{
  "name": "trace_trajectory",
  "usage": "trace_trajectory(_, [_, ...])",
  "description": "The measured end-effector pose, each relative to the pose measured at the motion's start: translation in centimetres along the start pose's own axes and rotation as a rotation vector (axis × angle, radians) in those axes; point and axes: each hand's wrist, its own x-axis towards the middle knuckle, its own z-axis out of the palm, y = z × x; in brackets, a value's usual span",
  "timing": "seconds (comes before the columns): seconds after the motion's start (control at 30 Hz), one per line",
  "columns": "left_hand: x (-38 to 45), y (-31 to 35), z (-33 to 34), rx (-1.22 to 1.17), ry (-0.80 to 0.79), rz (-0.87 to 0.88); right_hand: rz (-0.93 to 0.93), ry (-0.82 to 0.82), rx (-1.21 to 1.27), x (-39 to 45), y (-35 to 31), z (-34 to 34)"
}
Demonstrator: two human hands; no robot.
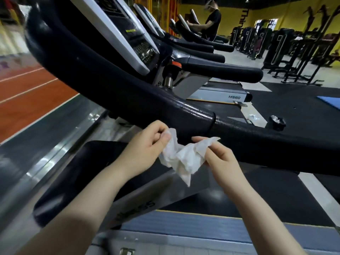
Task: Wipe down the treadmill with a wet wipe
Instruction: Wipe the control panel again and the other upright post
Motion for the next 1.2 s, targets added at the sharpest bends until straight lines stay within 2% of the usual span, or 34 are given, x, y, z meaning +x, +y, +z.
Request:
trace_trajectory(0.17, [-3.8, -3.7, 3.2, 0.043, 0.096, -0.261, 0.019, 0.048, -0.263, -2.2, 3.8, -0.8])
trace_trajectory(0.27, [-5.8, -5.4, 5.0, 0.05, 0.144, -0.387, 0.107, 0.075, -0.294, -3.8, 5.5, -1.6])
trace_trajectory(0.37, [-7.3, -6.1, 6.7, -0.101, 0.132, -0.434, 0.117, -0.058, -0.398, -5.3, 6.0, -2.1])
trace_trajectory(0.47, [-8.5, -5.9, 8.3, -0.167, 0.058, -0.406, -0.055, -0.184, -0.674, -6.2, 6.2, -2.5])
trace_trajectory(0.6, [-9.6, -5.9, 9.5, -0.235, -0.003, -0.424, -0.109, -0.188, -0.817, -6.6, 5.6, -2.7])
trace_trajectory(0.67, [-10.0, -5.7, 9.8, -0.28, -0.013, -0.46, -0.046, -0.187, -0.748, -6.7, 5.4, -2.9])
trace_trajectory(0.9, [-10.7, -4.8, 10.7, -0.506, 0.014, -0.528, 0.22, -0.323, -0.235, -8.0, 5.5, -2.6])
trace_trajectory(1.03, [-10.9, -4.8, 10.9, -0.717, 0.005, -0.602, 0.146, -0.407, -0.219, -8.5, 5.8, -2.3])
trace_trajectory(1.1, [-11.2, -4.9, 10.9, -0.785, -0.045, -0.607, 0.087, -0.319, -0.218, -8.6, 6.5, -2.0])
trace_trajectory(1.2, [-11.6, -5.0, 10.8, -0.668, -0.146, -0.541, -0.027, -0.207, -0.304, -8.7, 7.3, -1.9])
